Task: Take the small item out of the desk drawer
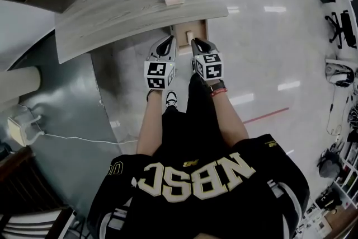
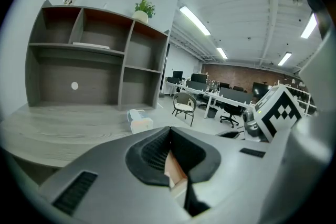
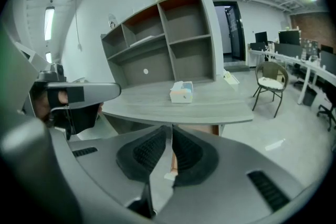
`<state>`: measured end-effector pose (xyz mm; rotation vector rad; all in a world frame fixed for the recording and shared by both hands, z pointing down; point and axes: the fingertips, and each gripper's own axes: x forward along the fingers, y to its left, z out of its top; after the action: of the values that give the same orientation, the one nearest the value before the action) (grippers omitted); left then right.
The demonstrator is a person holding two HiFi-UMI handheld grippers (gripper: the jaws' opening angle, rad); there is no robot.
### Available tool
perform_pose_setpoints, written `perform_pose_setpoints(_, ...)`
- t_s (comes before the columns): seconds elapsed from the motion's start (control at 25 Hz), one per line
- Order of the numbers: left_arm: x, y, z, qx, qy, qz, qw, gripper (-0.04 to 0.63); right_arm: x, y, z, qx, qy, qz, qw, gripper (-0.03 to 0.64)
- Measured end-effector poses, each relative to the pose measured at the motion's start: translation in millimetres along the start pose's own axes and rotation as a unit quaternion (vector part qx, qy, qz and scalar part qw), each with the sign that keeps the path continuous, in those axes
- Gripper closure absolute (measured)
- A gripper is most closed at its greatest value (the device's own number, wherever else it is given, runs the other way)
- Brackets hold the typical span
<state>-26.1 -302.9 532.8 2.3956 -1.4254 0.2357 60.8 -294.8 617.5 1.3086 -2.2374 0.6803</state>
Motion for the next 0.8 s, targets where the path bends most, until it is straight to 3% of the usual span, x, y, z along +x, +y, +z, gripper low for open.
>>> perform_pose_setpoints(0.8, 17, 20, -79, -0.043, 0.05, 0.013, 0.9978, 0.581, 76, -30, -96, 0.018, 0.098, 0.002, 0.995, 0.518)
